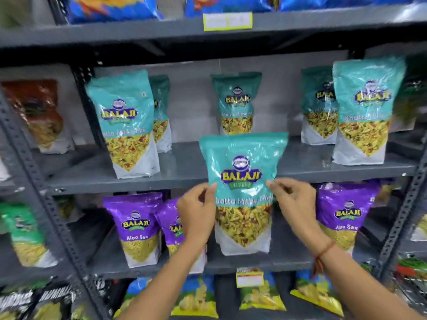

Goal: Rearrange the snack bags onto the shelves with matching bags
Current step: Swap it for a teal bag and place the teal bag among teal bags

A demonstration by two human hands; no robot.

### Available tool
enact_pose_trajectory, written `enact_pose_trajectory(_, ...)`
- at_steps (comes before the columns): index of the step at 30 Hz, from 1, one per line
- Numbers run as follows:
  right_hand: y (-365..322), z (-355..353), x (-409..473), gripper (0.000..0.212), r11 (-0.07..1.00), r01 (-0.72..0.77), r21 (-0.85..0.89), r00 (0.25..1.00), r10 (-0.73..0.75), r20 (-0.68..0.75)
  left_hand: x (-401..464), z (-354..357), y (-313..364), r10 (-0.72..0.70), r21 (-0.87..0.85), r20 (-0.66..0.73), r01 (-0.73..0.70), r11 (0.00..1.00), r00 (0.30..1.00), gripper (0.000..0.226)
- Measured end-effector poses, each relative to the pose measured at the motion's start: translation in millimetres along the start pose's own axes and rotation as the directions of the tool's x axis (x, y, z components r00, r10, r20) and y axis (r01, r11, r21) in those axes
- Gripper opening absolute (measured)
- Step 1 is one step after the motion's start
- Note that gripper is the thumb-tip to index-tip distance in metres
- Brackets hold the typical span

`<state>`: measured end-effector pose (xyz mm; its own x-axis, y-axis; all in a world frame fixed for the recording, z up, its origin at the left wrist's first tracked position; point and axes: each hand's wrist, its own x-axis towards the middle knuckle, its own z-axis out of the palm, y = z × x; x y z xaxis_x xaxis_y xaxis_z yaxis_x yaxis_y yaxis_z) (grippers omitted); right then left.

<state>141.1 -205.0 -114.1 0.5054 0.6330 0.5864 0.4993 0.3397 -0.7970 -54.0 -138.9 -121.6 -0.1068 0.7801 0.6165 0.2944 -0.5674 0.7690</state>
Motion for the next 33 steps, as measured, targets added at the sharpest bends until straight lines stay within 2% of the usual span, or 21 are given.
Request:
enact_pose_trajectory(3, -36, 11, 47, 0.020, 0.996, 0.050, 0.073, 0.998, -0.047, -0.049, 52, -2, 27, 0.050, -0.030, -0.063, -0.052, 0.998, 0.997, 0.015)
enact_pose_trajectory(10, -56, 42, 136, 0.041, 0.986, 0.158, 0.058, 0.985, -0.153, -0.078, 140, 13, 51, 0.088, -0.067, -0.114, -0.096, 0.993, 0.990, 0.030)
enact_pose_trajectory(13, -49, 56, 157, 0.044, 0.986, 0.155, 0.068, 0.986, -0.150, -0.077, 157, 22, 51, 0.089, -0.063, -0.159, -0.100, 0.993, 0.983, 0.022)
enact_pose_trajectory(16, -41, 68, 170, 0.037, 0.988, 0.130, 0.085, 0.989, -0.123, -0.079, 168, 29, 45, 0.087, -0.072, -0.187, -0.102, 0.992, 0.978, 0.017)
enact_pose_trajectory(21, -22, 81, 180, 0.026, 0.992, 0.080, 0.101, 0.996, -0.077, -0.037, 177, 38, 27, 0.067, -0.080, -0.193, -0.083, 0.993, 0.979, 0.019)
enact_pose_trajectory(24, -13, 82, 180, 0.028, 0.992, 0.085, 0.097, 0.996, -0.084, -0.012, 179, 41, 19, 0.073, -0.098, -0.186, -0.092, 0.991, 0.980, 0.020)
enact_pose_trajectory(27, -4, 77, 179, 0.028, 0.991, 0.002, 0.131, 0.991, -0.020, 0.132, 179, 38, 10, 0.035, -0.149, -0.042, -0.041, 0.988, 0.999, 0.013)
enact_pose_trajectory(28, 1, 74, 176, 0.039, 0.990, -0.065, 0.123, 0.972, 0.036, 0.230, 177, 35, 7, 0.009, -0.179, 0.045, 0.000, 0.984, 0.999, 0.018)
enact_pose_trajectory(29, 8, 72, 172, 0.058, 0.989, -0.118, 0.085, 0.939, 0.083, 0.334, 174, 32, 2, -0.019, -0.187, 0.137, 0.045, 0.981, 0.990, 0.035)
enact_pose_trajectory(31, 21, 68, 163, 0.089, 0.990, -0.130, -0.056, 0.848, 0.140, 0.510, 168, 26, -11, -0.108, -0.083, 0.316, 0.140, 0.987, 0.943, 0.085)
enact_pose_trajectory(33, 26, 67, 153, 0.090, 0.983, -0.071, -0.170, 0.761, 0.164, 0.628, 160, 22, -25, -0.201, 0.044, 0.472, 0.204, 0.978, 0.859, 0.109)
